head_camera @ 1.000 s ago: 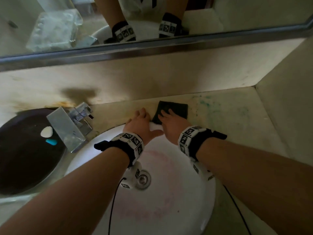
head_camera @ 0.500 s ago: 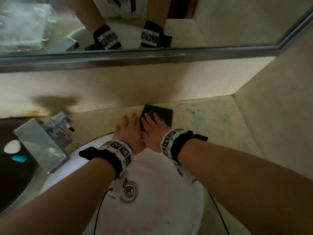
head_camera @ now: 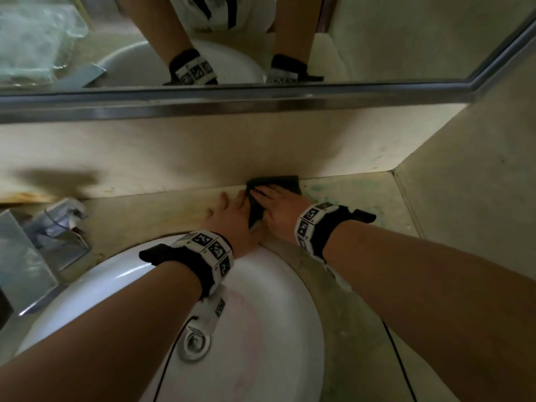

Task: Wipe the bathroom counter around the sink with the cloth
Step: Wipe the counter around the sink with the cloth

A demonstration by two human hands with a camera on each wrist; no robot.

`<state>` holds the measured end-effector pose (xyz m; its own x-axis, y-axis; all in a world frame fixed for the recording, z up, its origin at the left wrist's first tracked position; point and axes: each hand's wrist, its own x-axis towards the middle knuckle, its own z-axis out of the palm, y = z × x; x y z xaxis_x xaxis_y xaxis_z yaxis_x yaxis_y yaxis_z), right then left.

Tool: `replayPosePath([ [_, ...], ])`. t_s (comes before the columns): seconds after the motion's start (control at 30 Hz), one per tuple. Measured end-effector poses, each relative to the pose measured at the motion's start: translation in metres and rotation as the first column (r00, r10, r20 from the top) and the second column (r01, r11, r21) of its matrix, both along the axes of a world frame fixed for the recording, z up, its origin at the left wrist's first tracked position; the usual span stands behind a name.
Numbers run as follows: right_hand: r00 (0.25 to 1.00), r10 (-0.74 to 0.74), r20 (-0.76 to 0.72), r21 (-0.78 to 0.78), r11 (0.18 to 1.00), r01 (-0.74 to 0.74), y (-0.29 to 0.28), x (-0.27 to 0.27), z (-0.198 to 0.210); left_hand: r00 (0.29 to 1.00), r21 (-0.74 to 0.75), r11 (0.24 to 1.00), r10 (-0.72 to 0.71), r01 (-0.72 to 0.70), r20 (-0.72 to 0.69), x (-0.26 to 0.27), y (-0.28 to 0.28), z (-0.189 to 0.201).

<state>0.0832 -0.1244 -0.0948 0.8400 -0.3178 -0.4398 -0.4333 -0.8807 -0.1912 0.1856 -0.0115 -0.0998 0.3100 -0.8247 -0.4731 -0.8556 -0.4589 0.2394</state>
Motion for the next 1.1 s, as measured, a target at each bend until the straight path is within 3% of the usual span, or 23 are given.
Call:
replayPosePath([
  [0.27, 0.997, -0.072, 0.012, -0.006, 0.997, 0.072, -0.034, -0.046, -0.004, 0.999, 0.084, 0.996, -0.02, 0.017, 0.029, -0.023, -0.029, 0.001],
  [0.43, 0.982, -0.187, -0.007, -0.101, 0.977, 0.185, -0.05, -0.082, -0.008, 0.999, 0.112, 0.993, -0.042, 0.042, 0.006, -0.018, -0.027, 0.002],
  [0.57, 0.964, -0.257, -0.069, -0.146, 0.958, 0.245, -0.04, -0.077, 0.006, 0.999, 0.089, 0.995, -0.044, 0.046, -0.021, -0.017, -0.023, 0.005],
  [0.7, 0.989, -0.145, 0.037, -0.054, 0.988, 0.147, -0.009, -0.042, 0.011, 0.995, -0.01, 1.0, 0.024, -0.026, -0.1, -0.006, -0.011, 0.009],
  [0.83, 0.996, 0.086, 0.0, -0.002, 0.996, -0.086, 0.008, -0.011, -0.009, 0.988, -0.09, 0.995, -0.055, 0.042, -0.143, 0.001, 0.006, 0.008],
  [0.97, 0.969, 0.249, -0.002, -0.033, 0.968, -0.249, 0.025, -0.054, -0.005, 0.985, -0.059, 0.997, 0.034, -0.045, -0.172, -0.006, 0.009, 0.019],
  [1.1, 0.989, 0.135, -0.066, -0.033, 0.99, -0.137, 0.021, -0.124, 0.012, 0.988, -0.006, 0.999, 0.031, -0.032, -0.153, -0.007, 0.011, 0.023],
])
